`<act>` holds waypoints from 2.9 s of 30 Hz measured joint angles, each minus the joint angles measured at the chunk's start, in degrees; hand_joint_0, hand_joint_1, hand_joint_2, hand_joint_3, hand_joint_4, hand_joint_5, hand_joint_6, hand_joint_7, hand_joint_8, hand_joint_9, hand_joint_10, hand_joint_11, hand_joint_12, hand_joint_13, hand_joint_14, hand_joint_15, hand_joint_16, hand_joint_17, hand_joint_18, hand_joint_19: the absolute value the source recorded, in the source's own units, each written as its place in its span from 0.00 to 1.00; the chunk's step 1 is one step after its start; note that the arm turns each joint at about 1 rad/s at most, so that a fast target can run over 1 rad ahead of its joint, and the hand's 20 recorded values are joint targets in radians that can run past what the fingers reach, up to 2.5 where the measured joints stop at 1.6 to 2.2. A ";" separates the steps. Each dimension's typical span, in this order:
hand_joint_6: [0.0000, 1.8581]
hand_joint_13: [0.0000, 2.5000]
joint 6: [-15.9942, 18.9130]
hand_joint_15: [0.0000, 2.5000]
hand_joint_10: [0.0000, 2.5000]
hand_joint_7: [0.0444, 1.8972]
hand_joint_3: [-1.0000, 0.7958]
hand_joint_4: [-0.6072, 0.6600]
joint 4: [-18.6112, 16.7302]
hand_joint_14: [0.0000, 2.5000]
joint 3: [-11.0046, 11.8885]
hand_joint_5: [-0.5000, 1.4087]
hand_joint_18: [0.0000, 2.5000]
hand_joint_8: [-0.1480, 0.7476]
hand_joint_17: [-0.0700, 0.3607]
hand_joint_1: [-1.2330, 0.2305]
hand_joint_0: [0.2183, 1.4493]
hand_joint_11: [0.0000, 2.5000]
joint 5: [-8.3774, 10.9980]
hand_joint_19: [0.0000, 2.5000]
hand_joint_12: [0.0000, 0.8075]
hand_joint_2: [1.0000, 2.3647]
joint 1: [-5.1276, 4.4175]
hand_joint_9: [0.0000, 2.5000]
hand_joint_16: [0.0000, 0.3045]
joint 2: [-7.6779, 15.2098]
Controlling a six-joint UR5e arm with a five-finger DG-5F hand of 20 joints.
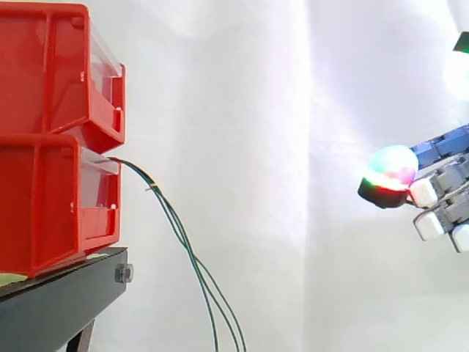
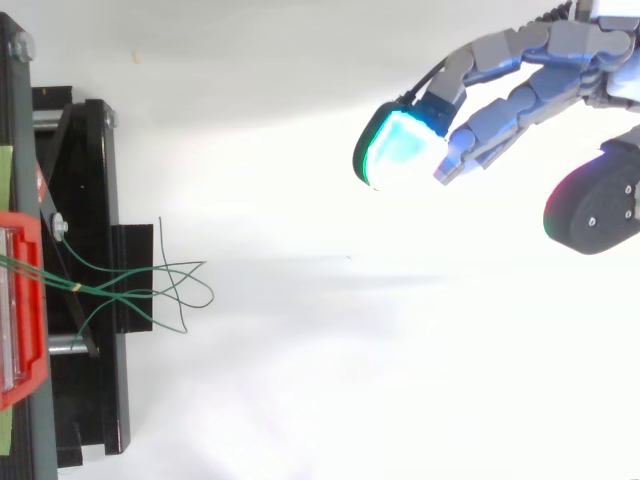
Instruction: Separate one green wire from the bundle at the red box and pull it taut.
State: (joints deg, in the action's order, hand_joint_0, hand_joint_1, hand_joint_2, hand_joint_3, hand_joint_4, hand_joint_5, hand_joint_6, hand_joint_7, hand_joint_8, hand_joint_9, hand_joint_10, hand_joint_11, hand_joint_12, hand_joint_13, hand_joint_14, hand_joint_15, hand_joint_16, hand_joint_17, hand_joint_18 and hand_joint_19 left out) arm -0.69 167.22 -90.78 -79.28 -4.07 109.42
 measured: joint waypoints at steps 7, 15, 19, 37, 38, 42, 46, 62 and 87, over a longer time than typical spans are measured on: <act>0.27 0.25 -0.13 0.09 0.00 0.39 0.30 0.68 -1.07 0.00 2.95 0.17 0.27 0.47 0.41 0.41 0.26 0.14 0.39 0.14 0.46 0.00 0.01 0.30 0.15 0.00; 0.27 0.29 -0.74 0.11 0.01 0.39 0.30 0.68 -0.47 0.00 4.10 0.17 0.29 0.47 0.41 0.42 0.26 0.16 0.50 0.16 0.47 0.00 -0.07 0.33 0.15 0.01; 0.27 0.30 -1.32 0.12 0.01 0.39 0.30 0.68 0.49 0.00 4.14 0.17 0.30 0.48 0.40 0.42 0.26 0.16 0.75 0.16 0.47 0.00 -0.08 0.34 0.15 0.02; 0.27 0.29 -11.51 0.12 0.00 0.39 0.30 0.68 -4.09 0.00 4.15 0.17 0.29 0.47 0.40 0.42 0.26 0.18 7.37 0.16 0.46 0.00 -1.37 0.34 0.15 0.36; 0.27 0.29 -11.66 0.12 0.00 0.39 0.30 0.68 -4.20 0.00 4.14 0.17 0.29 0.47 0.40 0.42 0.26 0.18 7.93 0.15 0.46 0.00 -1.50 0.34 0.15 0.57; 0.27 0.29 -11.10 0.12 0.00 0.40 0.30 0.68 -4.82 0.00 4.16 0.17 0.29 0.47 0.40 0.42 0.26 0.18 9.91 0.16 0.46 0.00 -1.95 0.34 0.15 2.29; 0.27 0.29 -10.34 0.12 0.01 0.40 0.30 0.68 -6.50 0.00 4.16 0.17 0.29 0.47 0.40 0.42 0.26 0.18 10.62 0.16 0.46 0.00 -2.35 0.34 0.15 3.62; 0.27 0.28 -14.77 0.12 0.01 0.40 0.30 0.68 -11.73 0.00 4.13 0.17 0.28 0.47 0.40 0.43 0.26 0.18 15.48 0.16 0.47 0.00 -3.36 0.34 0.15 4.11; 0.27 0.28 -19.05 0.12 0.00 0.40 0.30 0.69 -21.25 0.00 4.44 0.17 0.28 0.47 0.40 0.43 0.26 0.18 21.55 0.16 0.47 0.00 -4.09 0.34 0.15 9.55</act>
State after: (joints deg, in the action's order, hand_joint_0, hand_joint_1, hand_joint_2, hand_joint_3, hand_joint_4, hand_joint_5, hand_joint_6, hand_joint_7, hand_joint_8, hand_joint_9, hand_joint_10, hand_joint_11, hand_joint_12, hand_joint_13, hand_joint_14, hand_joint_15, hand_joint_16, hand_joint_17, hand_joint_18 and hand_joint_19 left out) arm -19.74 145.97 -86.34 -57.73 -8.16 118.98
